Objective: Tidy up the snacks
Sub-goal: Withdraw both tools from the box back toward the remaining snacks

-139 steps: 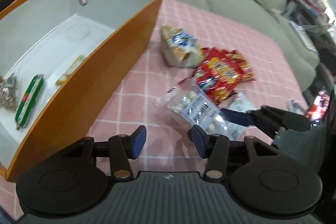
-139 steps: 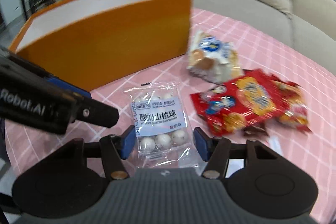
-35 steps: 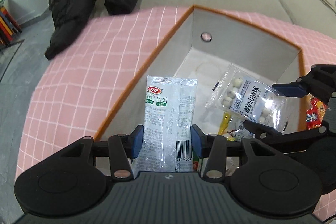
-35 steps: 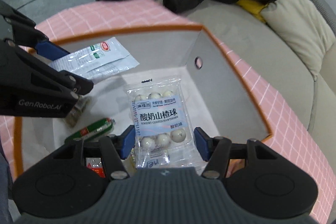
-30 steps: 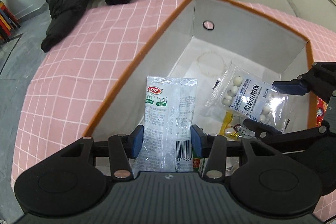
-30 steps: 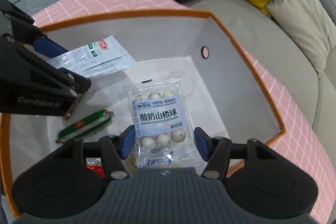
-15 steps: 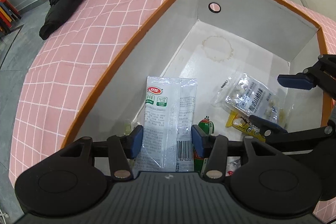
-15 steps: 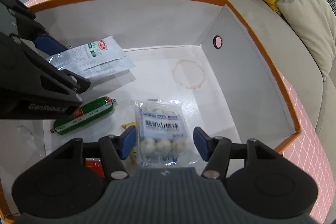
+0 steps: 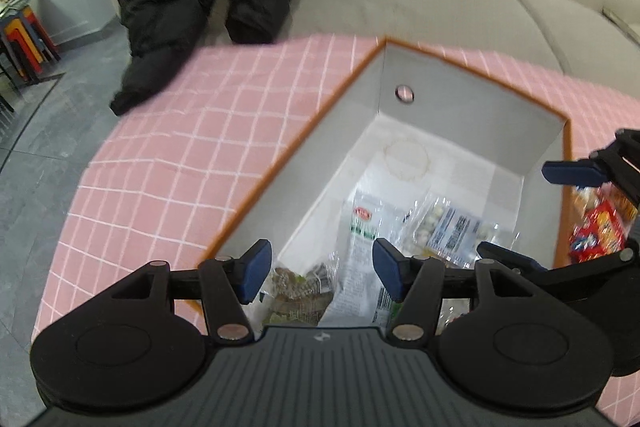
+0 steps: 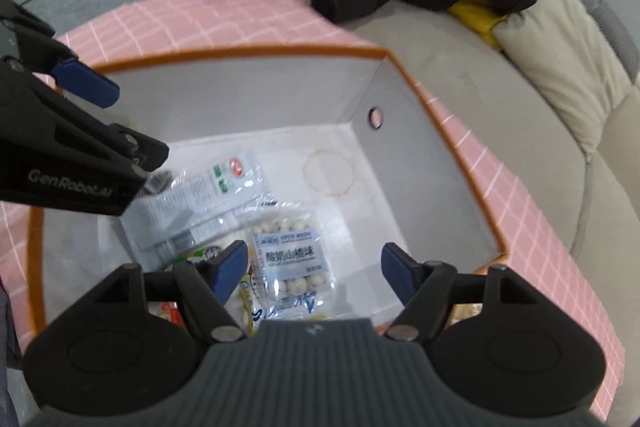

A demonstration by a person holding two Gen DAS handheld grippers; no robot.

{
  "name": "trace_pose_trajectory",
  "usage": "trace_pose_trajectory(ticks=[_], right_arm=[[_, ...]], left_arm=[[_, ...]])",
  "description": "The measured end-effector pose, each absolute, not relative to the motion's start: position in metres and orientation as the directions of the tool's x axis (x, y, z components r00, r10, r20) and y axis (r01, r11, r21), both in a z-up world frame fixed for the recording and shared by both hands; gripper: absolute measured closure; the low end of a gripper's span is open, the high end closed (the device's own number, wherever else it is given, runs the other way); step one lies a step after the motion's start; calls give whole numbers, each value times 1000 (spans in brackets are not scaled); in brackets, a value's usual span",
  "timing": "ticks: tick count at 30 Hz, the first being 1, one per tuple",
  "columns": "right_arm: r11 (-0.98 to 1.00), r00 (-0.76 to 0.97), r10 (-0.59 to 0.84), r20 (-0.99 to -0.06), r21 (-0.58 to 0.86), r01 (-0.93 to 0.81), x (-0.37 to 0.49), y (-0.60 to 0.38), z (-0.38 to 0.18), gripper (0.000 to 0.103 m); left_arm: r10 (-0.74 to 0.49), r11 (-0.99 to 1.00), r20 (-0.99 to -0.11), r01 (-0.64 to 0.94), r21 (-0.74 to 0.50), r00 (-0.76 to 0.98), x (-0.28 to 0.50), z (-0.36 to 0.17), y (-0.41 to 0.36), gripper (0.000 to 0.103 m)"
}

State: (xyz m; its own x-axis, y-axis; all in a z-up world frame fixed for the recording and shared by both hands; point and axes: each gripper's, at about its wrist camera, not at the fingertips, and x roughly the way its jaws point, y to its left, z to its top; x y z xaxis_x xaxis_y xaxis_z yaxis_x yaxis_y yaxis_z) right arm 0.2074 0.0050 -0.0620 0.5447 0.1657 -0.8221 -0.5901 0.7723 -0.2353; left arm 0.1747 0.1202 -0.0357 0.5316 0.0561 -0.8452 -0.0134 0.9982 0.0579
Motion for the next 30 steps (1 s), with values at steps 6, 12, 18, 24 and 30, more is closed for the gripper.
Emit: trace_pose_trajectory(ticks=[6, 12, 18, 24, 30], right_arm=[[833, 613, 207, -762, -192, -520, 187, -14, -26, 32], [886, 685, 262, -680, -113, -450, 157, -35, 0, 32], [925, 765, 268, -586, -66, -375, 117, -63, 10, 32], [954, 787, 251, -564, 8, -299, 85, -101, -4, 32], [976, 763, 201, -615, 63, -207, 66, -141, -35, 38]], left_arm=[[59, 997, -789, -70, 21, 612, 152, -7, 121, 34], [69, 996, -700, -91, 6, 711, 121, 16, 109, 34], [46, 998, -623, -64, -7, 781, 88, 23, 90, 34], [-12, 998, -604, -24, -52, 797, 69, 17, 66, 34], [-115, 992, -630, 59, -110, 768, 62, 0, 31, 34]])
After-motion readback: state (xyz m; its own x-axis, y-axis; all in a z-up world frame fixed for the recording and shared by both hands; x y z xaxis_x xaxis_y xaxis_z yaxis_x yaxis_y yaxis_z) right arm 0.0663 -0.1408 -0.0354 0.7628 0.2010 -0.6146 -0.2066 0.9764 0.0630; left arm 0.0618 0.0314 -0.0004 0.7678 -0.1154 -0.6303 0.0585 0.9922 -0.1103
